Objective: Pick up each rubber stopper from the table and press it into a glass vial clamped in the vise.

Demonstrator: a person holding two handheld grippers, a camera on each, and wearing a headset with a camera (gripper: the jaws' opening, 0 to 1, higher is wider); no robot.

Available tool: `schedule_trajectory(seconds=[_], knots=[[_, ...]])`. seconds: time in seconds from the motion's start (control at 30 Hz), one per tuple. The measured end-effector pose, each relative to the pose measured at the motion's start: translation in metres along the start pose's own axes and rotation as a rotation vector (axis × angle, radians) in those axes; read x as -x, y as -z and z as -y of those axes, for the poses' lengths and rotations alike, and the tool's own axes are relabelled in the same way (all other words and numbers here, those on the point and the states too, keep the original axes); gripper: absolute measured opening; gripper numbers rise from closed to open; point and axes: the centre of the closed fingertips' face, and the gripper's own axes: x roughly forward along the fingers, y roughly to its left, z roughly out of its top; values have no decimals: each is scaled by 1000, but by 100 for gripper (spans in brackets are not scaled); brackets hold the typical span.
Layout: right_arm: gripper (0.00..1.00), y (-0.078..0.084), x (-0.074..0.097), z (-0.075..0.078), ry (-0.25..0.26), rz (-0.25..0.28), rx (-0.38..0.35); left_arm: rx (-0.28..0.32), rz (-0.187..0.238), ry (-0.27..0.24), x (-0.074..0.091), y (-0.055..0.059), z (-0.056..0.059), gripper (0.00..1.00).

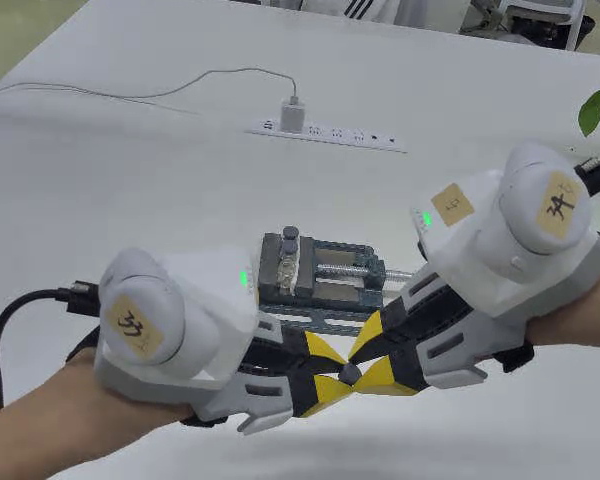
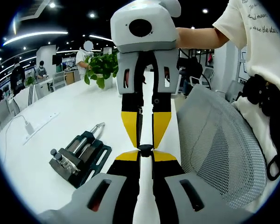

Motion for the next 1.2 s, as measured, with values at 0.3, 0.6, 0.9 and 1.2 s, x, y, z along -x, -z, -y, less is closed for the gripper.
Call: schedule_trajectory(seconds=[0.3,0.6,0.9,1.2], knots=[[7,0,1,1,4,3,-6,12,12,-3,1,-1,-2,5],[7,0,1,2,2,9,-17,10,12,-3,1,-1,-2,5],[7,3,0,7,6,-1,-18,46,11,-41,9,7,-10,10],[7,8,-3,14,2,-29,-8,105,0,-157,25,25,-29,35]])
